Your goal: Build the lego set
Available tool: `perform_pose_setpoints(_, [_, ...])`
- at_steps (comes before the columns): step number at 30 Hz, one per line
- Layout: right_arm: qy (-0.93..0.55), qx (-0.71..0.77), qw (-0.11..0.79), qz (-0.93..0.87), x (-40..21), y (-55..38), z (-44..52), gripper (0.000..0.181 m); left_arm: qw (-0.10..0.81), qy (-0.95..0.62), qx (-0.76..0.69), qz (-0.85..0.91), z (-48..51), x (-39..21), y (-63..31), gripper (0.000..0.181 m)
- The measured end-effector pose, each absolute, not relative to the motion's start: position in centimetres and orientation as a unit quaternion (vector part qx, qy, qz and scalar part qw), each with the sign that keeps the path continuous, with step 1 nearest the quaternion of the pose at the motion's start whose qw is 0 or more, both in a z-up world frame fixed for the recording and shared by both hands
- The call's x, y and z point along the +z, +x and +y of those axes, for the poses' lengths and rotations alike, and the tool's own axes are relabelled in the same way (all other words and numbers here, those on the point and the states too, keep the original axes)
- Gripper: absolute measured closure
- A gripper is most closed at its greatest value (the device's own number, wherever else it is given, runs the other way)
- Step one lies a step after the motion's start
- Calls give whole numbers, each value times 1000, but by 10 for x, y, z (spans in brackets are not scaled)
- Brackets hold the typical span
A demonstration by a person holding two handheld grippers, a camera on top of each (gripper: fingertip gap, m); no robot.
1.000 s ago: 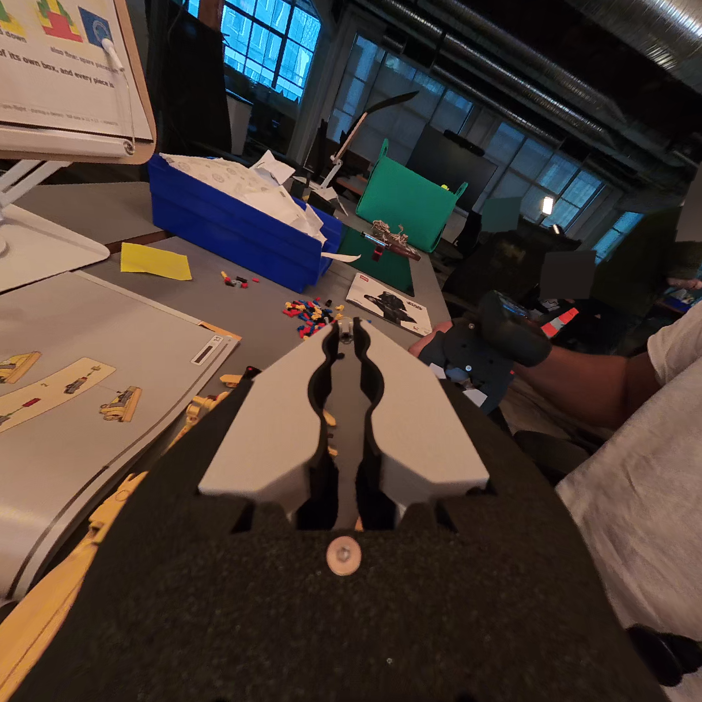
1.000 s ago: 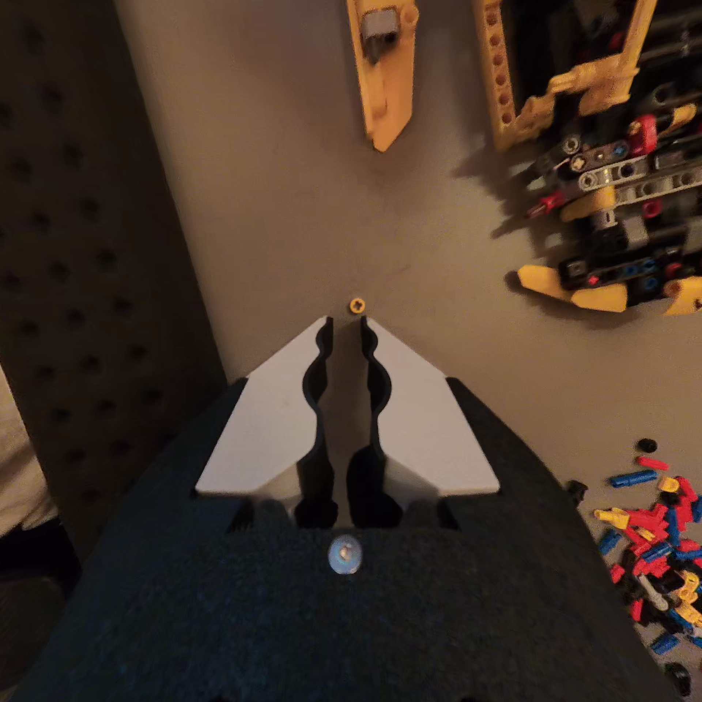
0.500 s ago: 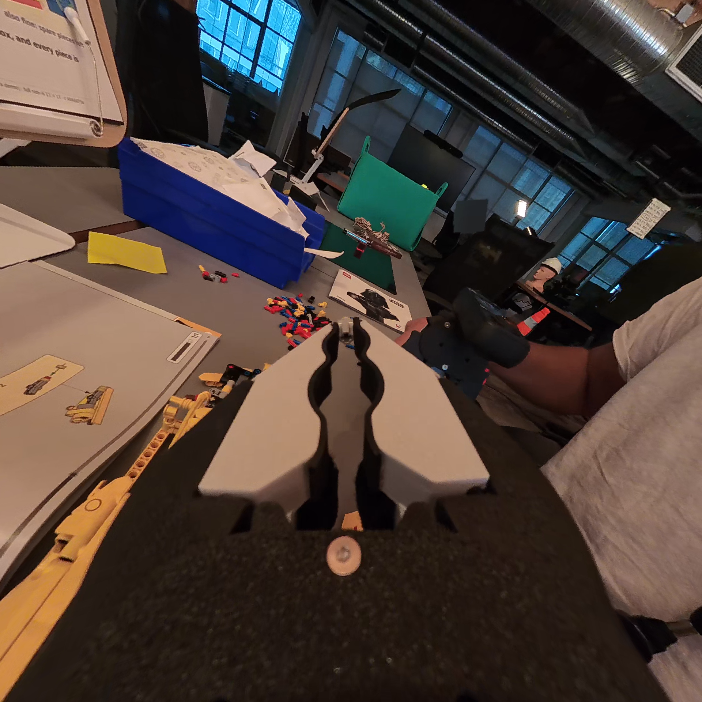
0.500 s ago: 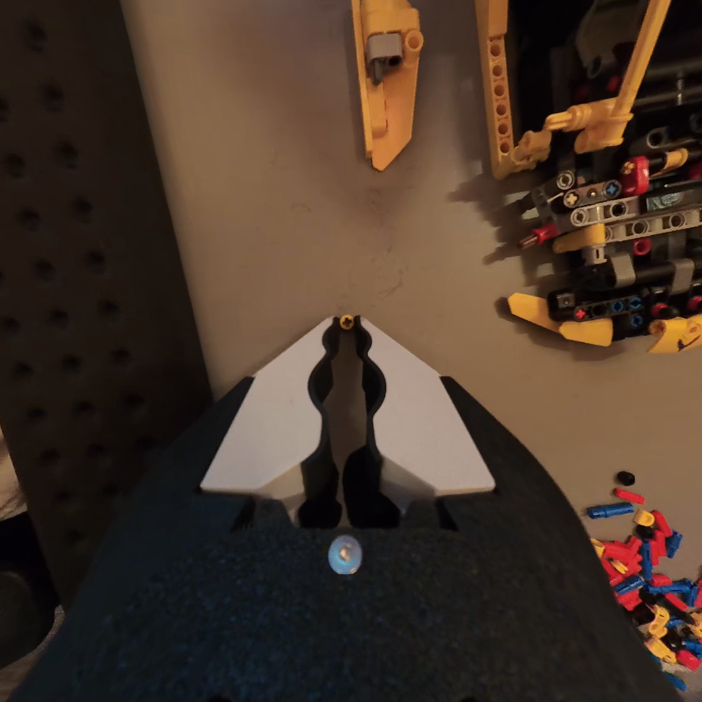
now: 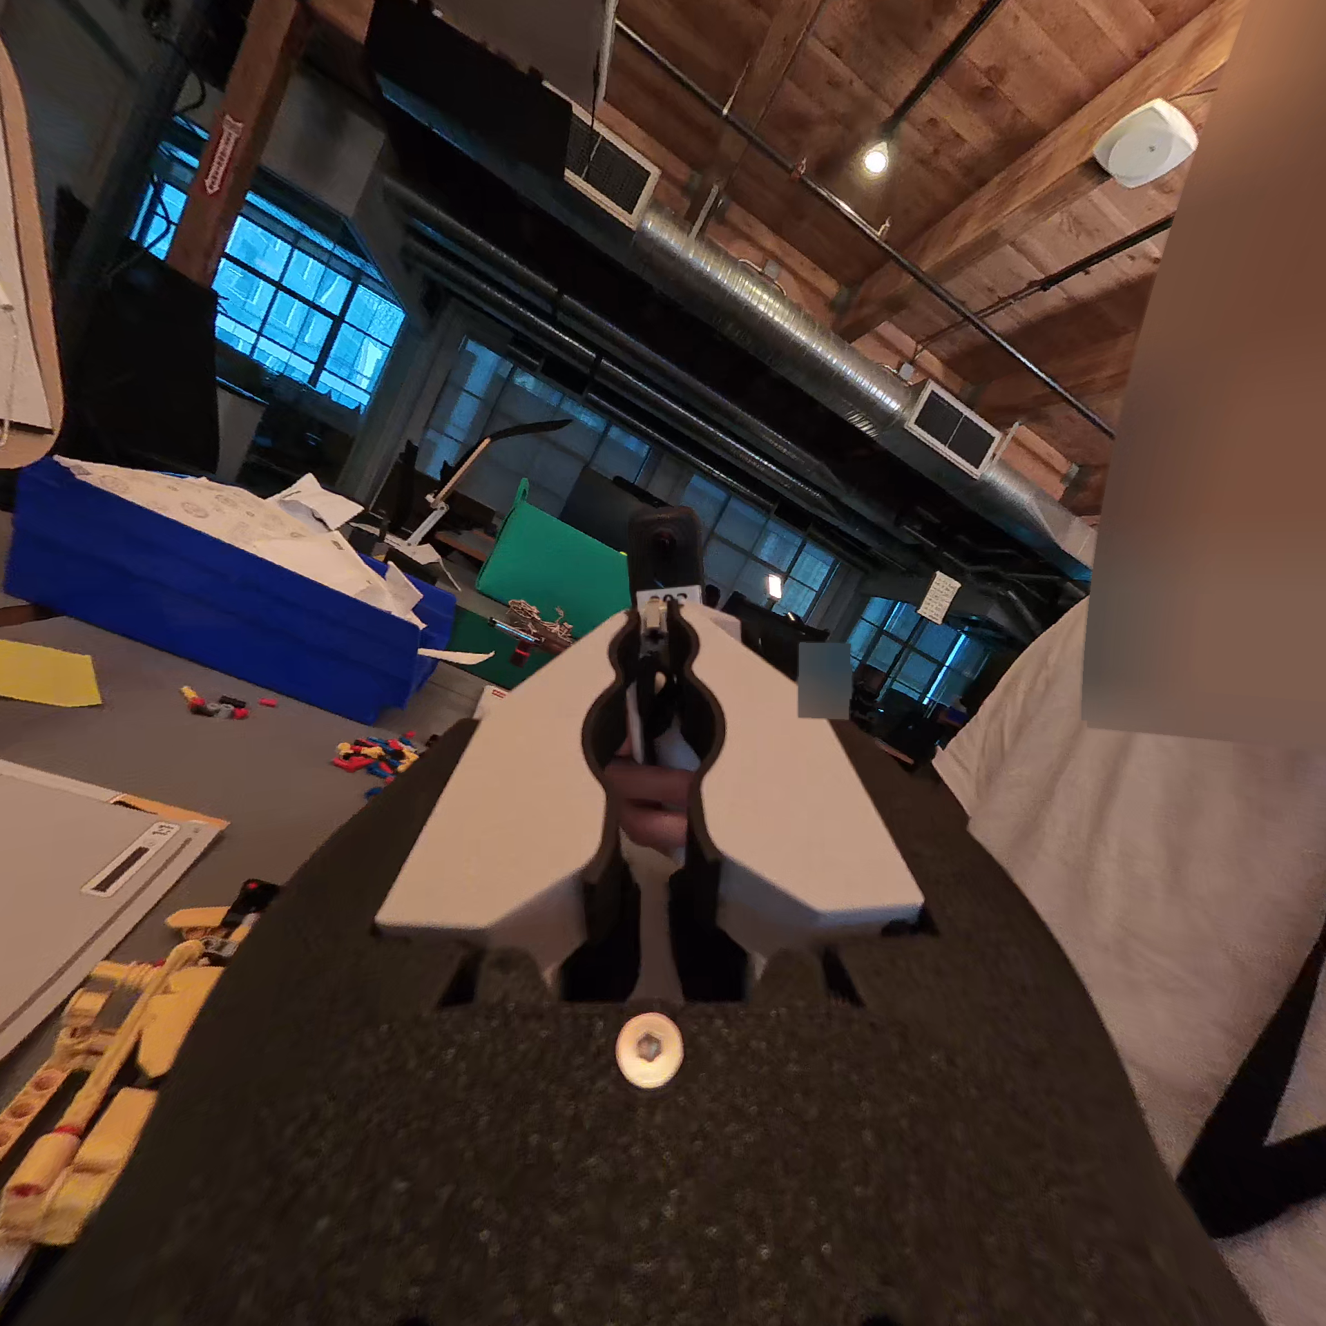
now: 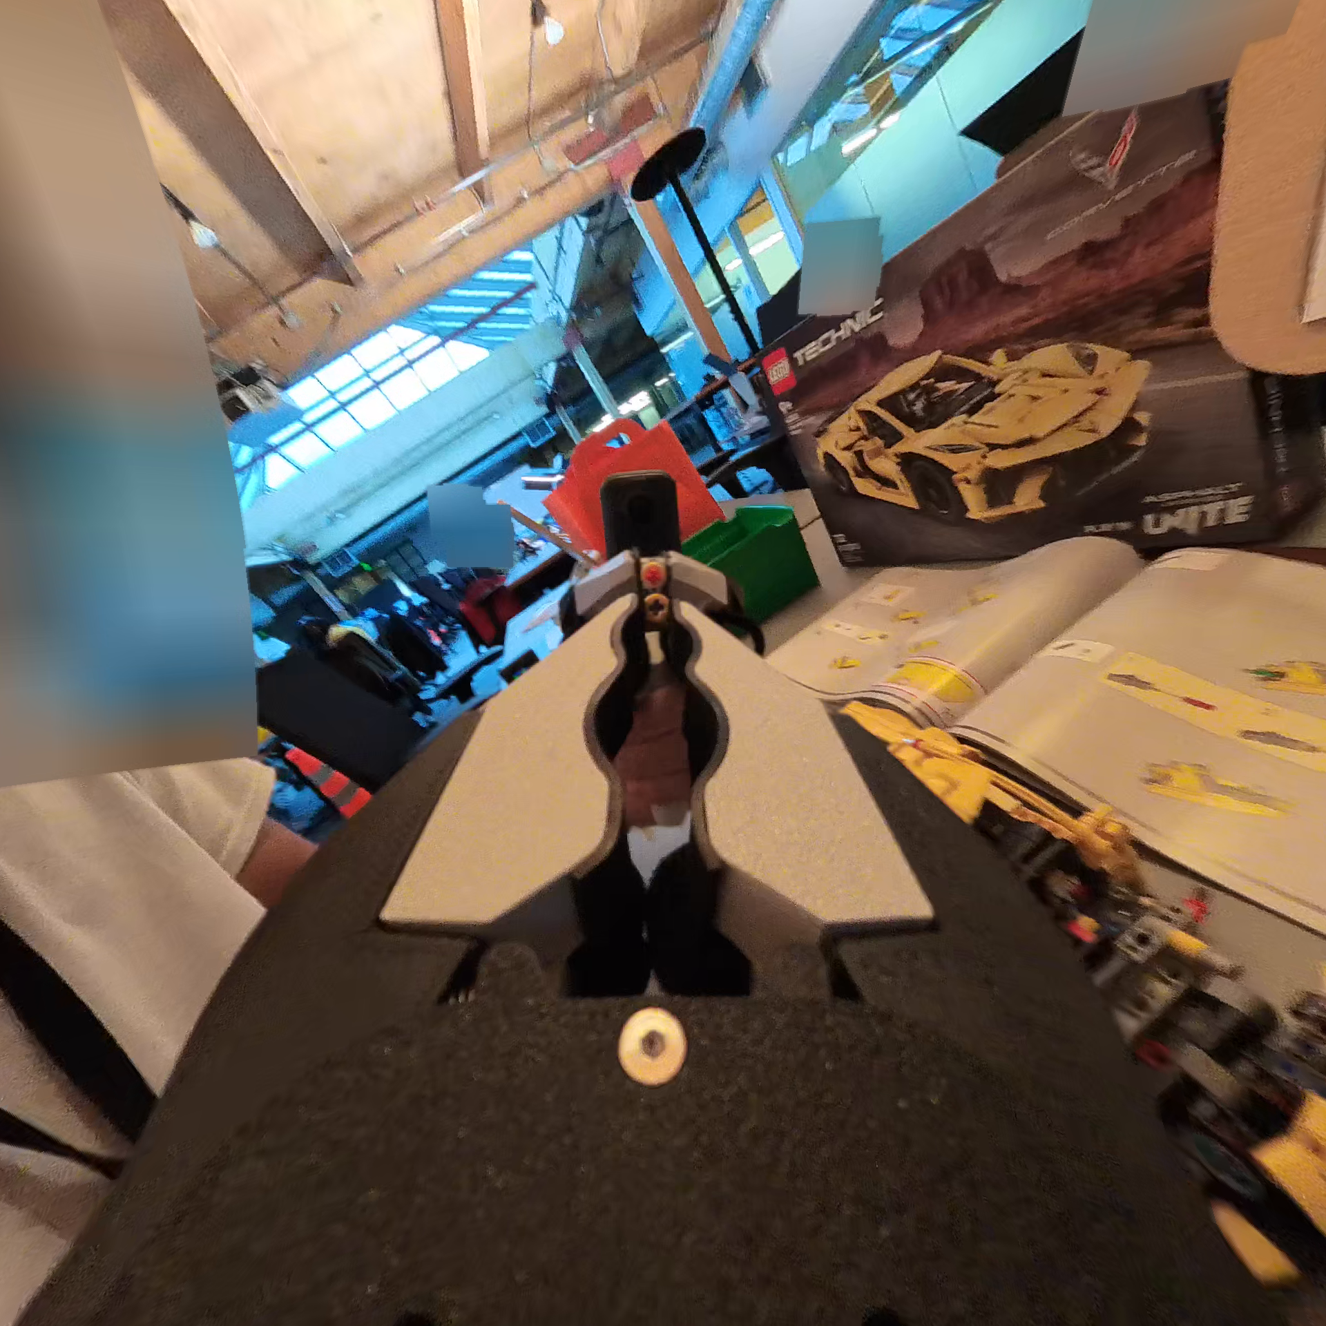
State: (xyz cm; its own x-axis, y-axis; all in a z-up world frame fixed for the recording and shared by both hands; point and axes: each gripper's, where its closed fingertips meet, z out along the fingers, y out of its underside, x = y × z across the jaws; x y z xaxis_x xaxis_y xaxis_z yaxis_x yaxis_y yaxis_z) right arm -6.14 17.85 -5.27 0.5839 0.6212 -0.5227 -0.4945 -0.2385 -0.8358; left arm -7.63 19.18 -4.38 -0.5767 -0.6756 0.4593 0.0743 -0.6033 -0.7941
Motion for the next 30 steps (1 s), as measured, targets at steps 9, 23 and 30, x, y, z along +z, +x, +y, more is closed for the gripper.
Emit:
perform_pose_setpoints(9, [-610, 498, 616, -15, -52, -68, 186, 177, 233, -397, -800, 384, 190, -44, -76, 175])
perform_pose_setpoints(23, [-572, 552, 606, 15, -46, -66, 187, 178, 258, -403, -786, 391, 189, -41, -75, 174])
perform_pose_setpoints(30, [-585, 526, 617, 10, -46, -66, 189, 177, 277, -408, -774, 396, 191, -42, -74, 174])
